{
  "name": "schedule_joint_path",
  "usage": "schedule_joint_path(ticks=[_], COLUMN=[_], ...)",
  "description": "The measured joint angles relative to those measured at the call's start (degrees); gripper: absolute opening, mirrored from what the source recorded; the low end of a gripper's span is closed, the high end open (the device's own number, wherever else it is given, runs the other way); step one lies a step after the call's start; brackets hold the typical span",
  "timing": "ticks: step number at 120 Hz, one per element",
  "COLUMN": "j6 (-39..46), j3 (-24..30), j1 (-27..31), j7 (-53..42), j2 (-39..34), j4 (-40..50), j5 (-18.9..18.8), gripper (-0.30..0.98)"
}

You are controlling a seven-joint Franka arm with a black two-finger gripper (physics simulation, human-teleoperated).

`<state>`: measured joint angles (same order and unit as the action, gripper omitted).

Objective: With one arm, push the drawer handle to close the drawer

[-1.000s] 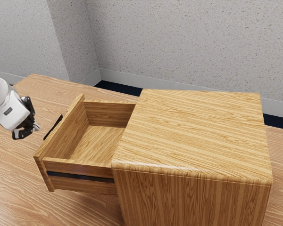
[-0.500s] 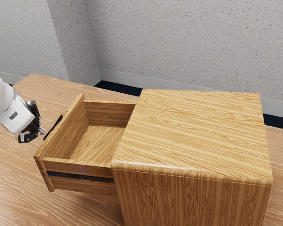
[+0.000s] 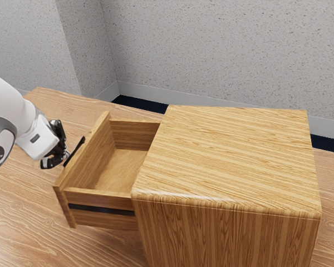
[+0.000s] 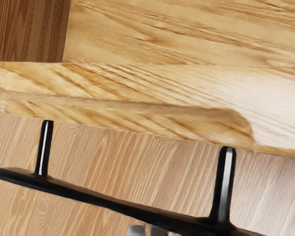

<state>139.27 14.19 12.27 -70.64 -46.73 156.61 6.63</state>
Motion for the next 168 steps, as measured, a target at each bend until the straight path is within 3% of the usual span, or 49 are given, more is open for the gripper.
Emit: schedule_joint_path(ticks=[46, 104, 168], j6=[2.3, 4.4, 6.8], j3=[4.1, 9.6, 16.4], j1=[0.2, -0.2, -0.5], j7=[-0.2, 2.0, 6.0], j2=[6.8, 8.6, 14.1], j4=[-5.3, -5.9, -11.7], j5=[1.5, 3.9, 4.0], gripper=[-0.1, -0.1, -0.1])
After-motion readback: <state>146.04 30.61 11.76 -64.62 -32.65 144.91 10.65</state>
